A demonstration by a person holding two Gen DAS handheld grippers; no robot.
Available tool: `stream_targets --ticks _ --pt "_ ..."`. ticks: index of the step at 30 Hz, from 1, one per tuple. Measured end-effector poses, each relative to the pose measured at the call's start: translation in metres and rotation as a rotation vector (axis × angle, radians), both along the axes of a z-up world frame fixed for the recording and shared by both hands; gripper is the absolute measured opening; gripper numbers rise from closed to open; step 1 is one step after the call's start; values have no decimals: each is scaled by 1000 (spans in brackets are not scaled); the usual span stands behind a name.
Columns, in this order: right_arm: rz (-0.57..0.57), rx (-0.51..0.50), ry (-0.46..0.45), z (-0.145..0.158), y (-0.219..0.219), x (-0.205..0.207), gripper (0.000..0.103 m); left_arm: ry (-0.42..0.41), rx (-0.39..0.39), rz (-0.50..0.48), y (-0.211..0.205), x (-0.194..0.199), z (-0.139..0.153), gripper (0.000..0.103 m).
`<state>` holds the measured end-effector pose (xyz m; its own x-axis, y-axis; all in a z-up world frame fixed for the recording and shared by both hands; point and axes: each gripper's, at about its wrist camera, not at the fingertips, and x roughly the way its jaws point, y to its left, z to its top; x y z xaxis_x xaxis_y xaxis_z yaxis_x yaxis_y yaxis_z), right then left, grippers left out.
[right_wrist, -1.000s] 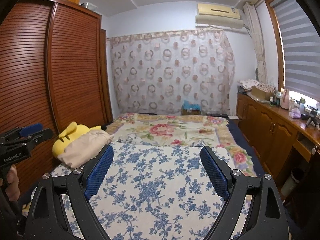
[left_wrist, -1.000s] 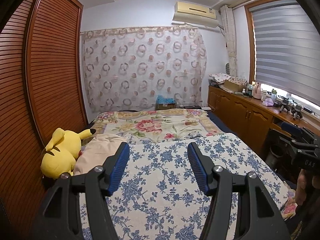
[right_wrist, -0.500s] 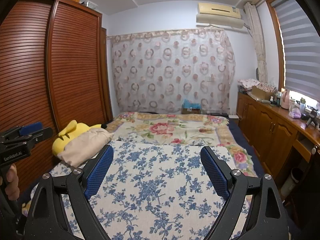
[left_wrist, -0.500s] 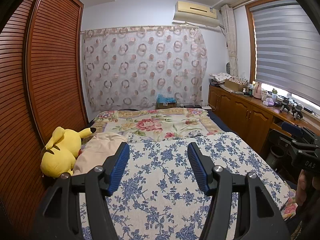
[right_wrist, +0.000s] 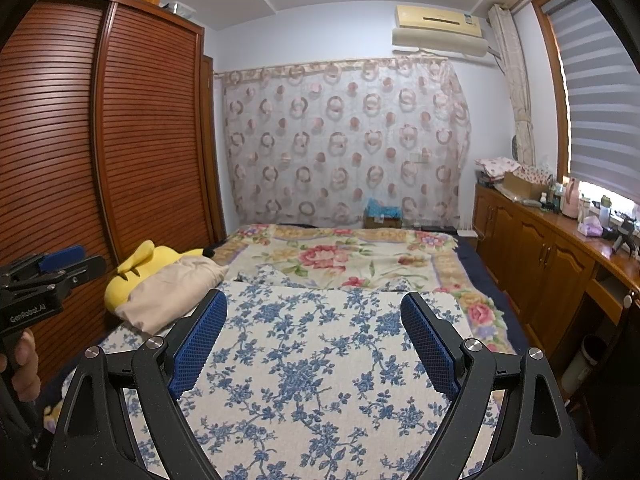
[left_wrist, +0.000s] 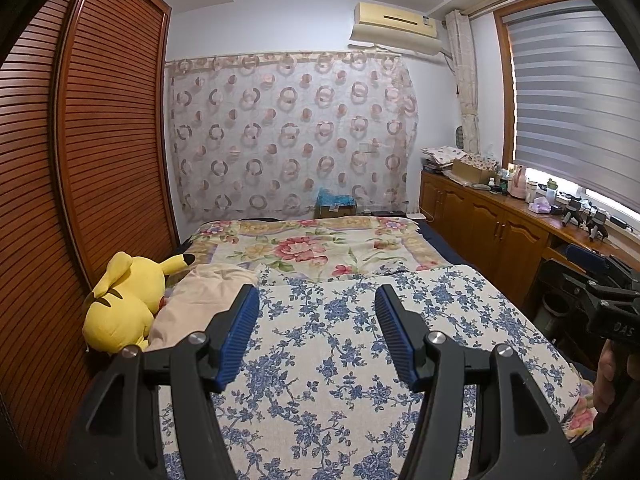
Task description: Fold small clothes
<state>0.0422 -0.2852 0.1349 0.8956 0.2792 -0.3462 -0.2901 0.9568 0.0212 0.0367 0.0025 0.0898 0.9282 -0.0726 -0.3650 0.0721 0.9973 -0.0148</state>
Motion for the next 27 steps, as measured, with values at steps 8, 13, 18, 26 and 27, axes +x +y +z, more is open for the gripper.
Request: stream_targets --ticks 8,13,18,26,27 --pt "-1 -1 0 0 0 0 91 0 0 0 0 0 0 60" --pt "1 -1 0 1 0 0 91 0 0 -1 0 0 0 60" --pt "0 0 0 1 0 0 91 0 0 0 2 0 0 60" --pt "-1 -1 0 1 1 0 91 -1 0 0 0 0 1 60" --pt "0 -1 1 2 1 0 91 -1 0 0 2 0 0 60"
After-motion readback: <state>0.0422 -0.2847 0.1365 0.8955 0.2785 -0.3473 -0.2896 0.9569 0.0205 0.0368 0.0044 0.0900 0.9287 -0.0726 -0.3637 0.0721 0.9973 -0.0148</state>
